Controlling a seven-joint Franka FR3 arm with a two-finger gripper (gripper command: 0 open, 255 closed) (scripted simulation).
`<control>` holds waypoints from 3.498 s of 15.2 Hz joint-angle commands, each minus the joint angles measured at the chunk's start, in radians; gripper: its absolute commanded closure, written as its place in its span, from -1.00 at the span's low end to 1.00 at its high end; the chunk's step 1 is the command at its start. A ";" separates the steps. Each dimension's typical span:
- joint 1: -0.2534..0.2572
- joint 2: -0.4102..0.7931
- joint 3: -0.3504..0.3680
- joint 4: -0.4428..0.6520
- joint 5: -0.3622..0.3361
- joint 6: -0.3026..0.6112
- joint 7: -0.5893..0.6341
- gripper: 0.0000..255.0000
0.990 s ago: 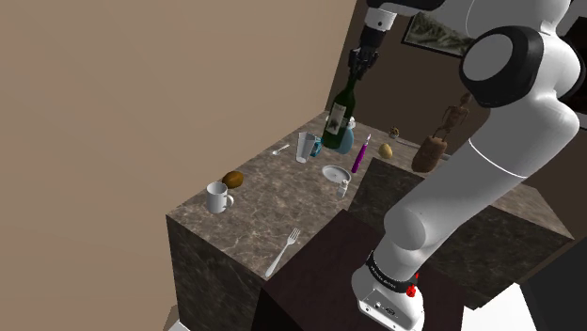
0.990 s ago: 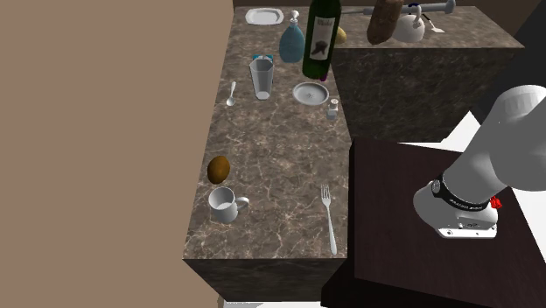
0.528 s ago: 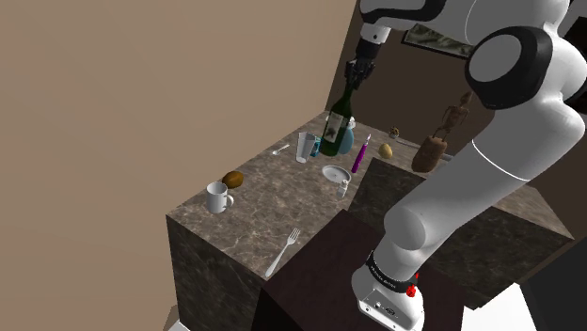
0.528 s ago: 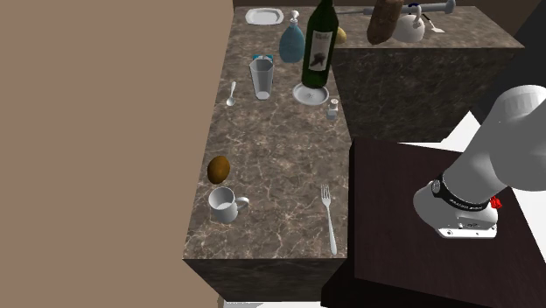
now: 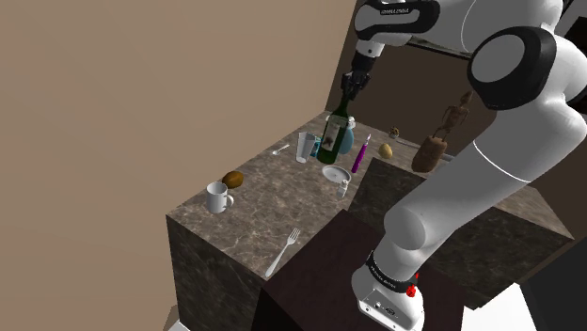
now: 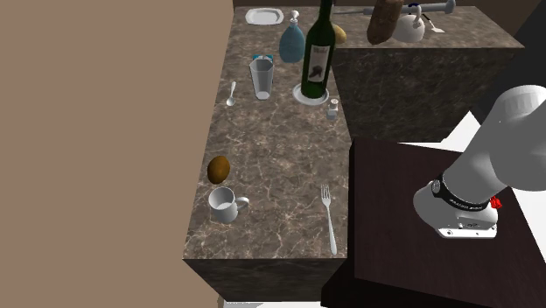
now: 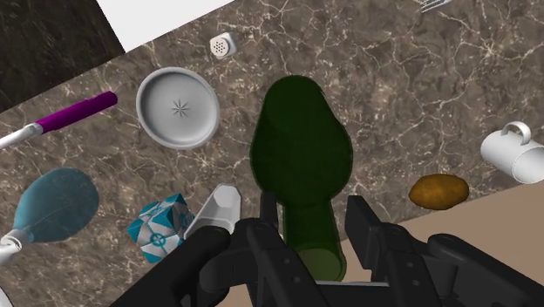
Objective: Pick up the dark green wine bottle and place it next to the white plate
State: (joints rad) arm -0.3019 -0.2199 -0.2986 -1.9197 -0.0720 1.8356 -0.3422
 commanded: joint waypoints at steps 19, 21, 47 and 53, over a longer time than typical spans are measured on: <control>-0.005 0.018 -0.012 -0.253 -0.003 0.271 0.002 1.00; -0.005 0.025 -0.014 -0.273 -0.002 0.298 0.001 1.00; -0.004 0.124 -0.029 -0.412 0.027 0.533 -0.021 -1.00; -0.005 0.100 -0.027 -0.401 0.018 0.499 -0.015 -1.00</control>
State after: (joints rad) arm -0.3066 -0.1090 -0.3267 -2.3264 -0.0500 2.3510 -0.3597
